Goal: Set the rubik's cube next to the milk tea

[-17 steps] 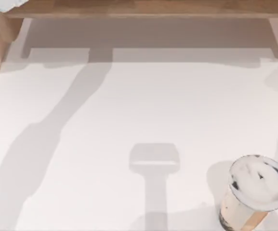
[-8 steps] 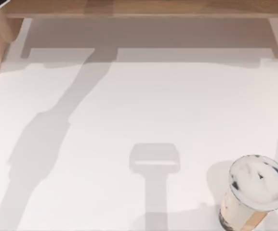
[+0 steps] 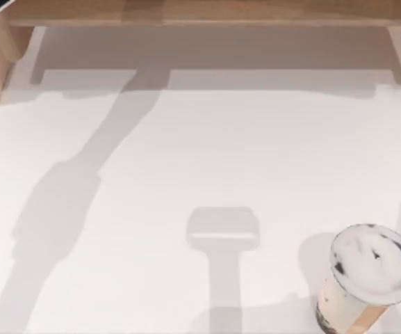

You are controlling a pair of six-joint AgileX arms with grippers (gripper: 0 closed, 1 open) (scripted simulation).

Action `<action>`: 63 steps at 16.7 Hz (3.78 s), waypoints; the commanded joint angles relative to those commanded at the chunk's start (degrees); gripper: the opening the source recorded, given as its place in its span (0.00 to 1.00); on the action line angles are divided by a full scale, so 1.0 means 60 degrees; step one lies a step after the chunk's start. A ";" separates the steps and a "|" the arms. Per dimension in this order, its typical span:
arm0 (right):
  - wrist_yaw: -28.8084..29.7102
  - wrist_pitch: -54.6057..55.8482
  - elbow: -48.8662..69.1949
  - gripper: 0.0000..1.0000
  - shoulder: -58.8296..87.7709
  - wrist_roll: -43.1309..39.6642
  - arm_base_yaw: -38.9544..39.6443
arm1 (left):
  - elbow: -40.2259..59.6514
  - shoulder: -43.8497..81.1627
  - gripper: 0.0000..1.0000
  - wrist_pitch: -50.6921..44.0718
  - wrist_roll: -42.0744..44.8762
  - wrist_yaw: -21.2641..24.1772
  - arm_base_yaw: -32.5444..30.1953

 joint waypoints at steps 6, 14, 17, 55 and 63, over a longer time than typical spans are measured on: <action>0.0000 0.0000 0.0000 1.00 0.0000 0.0000 0.0000 | 0.0000 0.0000 0.17 0.0000 0.0000 0.0000 0.0000; 0.0000 0.0000 0.0000 1.00 0.0000 0.0000 0.0000 | 0.0000 0.0000 0.00 0.0000 0.0000 0.0000 0.0000; 0.0000 0.0000 0.0000 1.00 0.0000 0.0000 0.0000 | 0.0005 -0.0014 0.00 0.0000 0.0015 -0.0003 -0.0008; 0.0000 0.0000 0.0000 1.00 0.0000 0.0000 0.0000 | -0.4420 -0.1344 0.00 -0.9419 -0.9393 0.2739 -0.4801; 0.0000 0.0000 0.0000 1.00 0.0000 0.0000 0.0000 | -0.5317 -0.1248 0.00 -1.0925 -0.9565 0.3874 -0.5400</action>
